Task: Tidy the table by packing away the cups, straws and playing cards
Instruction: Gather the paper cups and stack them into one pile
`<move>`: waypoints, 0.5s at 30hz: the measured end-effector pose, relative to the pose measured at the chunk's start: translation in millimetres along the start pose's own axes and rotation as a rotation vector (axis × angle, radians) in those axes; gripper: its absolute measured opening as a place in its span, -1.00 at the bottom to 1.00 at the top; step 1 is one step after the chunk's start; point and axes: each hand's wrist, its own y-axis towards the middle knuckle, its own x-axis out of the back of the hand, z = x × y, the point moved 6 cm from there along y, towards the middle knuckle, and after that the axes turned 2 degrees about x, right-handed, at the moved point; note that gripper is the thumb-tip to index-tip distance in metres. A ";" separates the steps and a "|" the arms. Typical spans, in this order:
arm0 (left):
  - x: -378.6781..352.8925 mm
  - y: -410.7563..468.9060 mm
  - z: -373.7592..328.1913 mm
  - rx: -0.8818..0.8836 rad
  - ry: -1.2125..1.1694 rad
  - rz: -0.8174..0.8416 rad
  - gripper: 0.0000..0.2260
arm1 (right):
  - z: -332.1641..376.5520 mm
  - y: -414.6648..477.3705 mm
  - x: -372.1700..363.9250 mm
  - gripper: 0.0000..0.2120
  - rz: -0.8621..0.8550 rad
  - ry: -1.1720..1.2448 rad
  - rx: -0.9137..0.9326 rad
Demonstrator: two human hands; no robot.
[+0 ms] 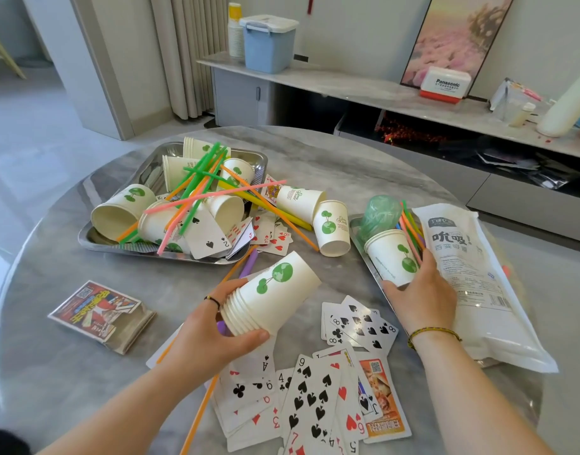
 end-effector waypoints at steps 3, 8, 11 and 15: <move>1.6 1.0 0.6 0.006 -0.020 -0.017 -0.46 | -3.6 -0.2 1.9 -0.34 -0.051 0.052 -0.021; 9.8 5.1 -1.6 0.036 -0.093 -0.053 -0.46 | 7.9 1.8 14.3 -0.47 -0.121 0.461 -0.028; 16.3 7.9 -5.5 0.036 -0.154 -0.063 -0.45 | 26.9 3.1 13.3 -0.66 0.202 0.902 -0.006; 19.3 8.5 -10.5 0.044 -0.238 0.002 -0.41 | 53.4 -19.9 8.9 -0.66 0.683 1.215 0.097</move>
